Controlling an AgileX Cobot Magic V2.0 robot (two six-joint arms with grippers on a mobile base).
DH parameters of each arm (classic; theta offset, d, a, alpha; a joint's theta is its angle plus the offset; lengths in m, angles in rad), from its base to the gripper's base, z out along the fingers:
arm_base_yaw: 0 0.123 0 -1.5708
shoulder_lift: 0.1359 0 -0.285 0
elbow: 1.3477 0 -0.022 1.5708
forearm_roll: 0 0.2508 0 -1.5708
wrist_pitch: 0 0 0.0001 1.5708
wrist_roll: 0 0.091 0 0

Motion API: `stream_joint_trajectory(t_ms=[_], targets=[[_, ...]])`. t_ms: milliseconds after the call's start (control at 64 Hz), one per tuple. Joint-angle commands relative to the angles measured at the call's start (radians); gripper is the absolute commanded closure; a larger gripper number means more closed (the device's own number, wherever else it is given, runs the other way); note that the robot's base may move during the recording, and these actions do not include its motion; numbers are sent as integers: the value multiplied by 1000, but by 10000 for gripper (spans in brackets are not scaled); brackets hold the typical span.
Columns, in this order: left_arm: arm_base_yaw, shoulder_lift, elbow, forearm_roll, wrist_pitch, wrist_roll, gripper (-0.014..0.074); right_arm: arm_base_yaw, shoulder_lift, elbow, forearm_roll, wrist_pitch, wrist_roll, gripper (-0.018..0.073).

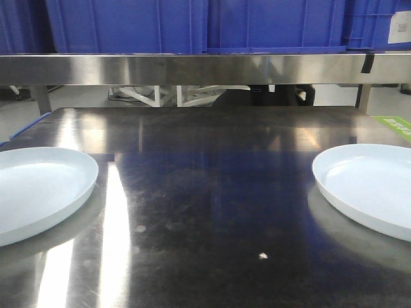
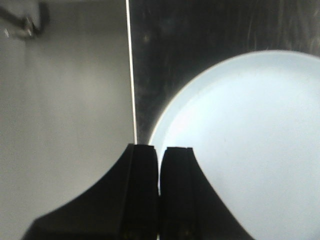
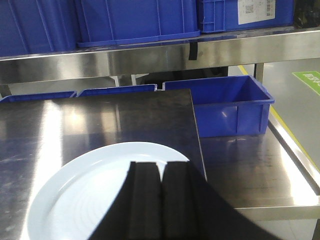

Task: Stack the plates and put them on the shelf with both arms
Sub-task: 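Grip the rim of the white plate with the left gripper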

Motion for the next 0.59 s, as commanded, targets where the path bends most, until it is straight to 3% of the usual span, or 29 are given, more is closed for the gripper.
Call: stream_joint_trajectory(t_ms=[0, 422, 578], targets=[[1, 20, -79, -20, 82, -4, 516, -7, -19, 2, -9, -83, -4, 504], [52, 35, -77, -31, 114, -27, 512, -7, -19, 2, -9, -83, -4, 504], [52, 35, -25, -41, 106, -27, 386, -7, -19, 2, -9, -83, -4, 504]])
